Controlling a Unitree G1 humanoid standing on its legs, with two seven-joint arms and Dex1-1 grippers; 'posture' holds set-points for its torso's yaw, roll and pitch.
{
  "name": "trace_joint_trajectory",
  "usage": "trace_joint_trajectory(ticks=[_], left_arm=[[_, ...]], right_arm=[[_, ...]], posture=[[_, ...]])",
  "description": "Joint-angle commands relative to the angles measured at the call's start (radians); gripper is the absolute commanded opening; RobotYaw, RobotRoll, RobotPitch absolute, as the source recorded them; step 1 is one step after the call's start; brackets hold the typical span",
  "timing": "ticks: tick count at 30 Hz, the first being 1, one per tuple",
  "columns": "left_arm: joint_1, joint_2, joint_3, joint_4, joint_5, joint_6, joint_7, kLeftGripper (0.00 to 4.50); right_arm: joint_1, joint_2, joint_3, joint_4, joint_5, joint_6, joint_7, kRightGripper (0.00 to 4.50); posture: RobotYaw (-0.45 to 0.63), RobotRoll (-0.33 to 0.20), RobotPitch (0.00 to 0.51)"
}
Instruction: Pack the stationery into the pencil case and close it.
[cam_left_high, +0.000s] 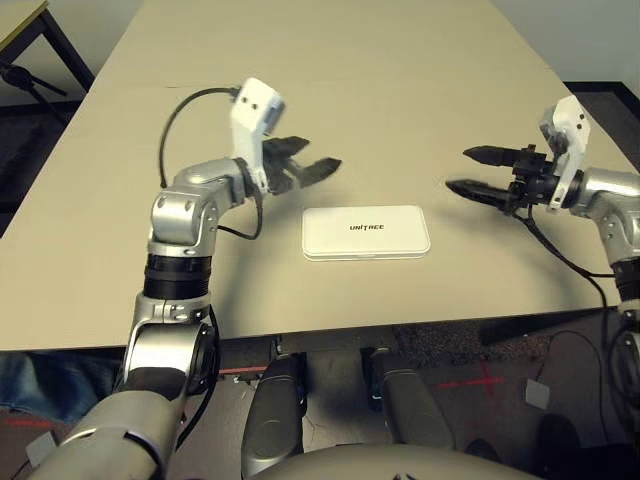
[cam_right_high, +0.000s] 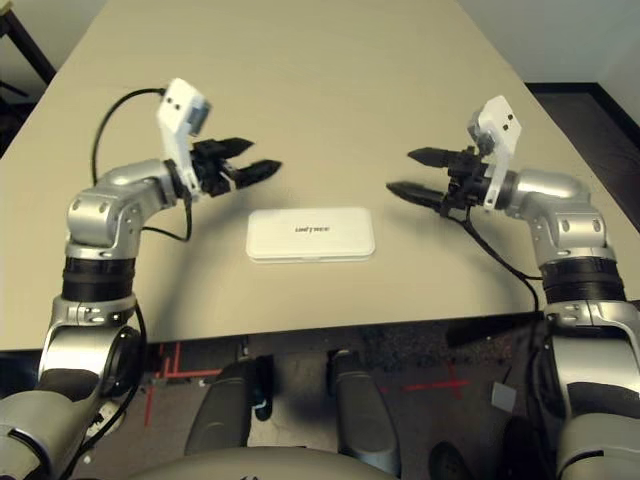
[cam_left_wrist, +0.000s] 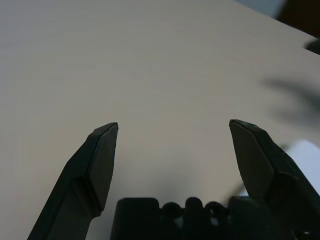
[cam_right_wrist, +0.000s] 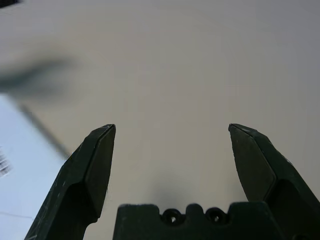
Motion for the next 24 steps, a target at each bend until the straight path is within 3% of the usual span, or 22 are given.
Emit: trace_joint_trajectory(ticks=[1,8,14,24], left_arm=[[0.066,-0.038,0.08,-0.067,0.001,-0.049,0.153,4.47],[0.264,-0.053,0.184,-0.023,0.055,-0.33,0.358,4.47],[0.278,-0.058,0.204,0.092,0.086,-0.541,0.466,4.47],[0.298,-0.04,0.198,0.141,0.106,-0.67,0.547,4.47]], right_arm=[[0.003,0.024,-0.046,0.034,-0.035,-0.056,-0.096,4.5],[-0.001,0.053,-0.137,0.098,-0.026,-0.102,-0.246,4.5],[0.005,0.103,-0.174,0.136,-0.059,-0.192,-0.38,4.5],[0.025,0.113,-0.198,0.166,-0.1,-0.265,-0.525,4.5]], posture=[[0.01,0.0,0.184],[0.01,0.0,0.189],[0.0,0.0,0.183],[-0.01,0.0,0.178]])
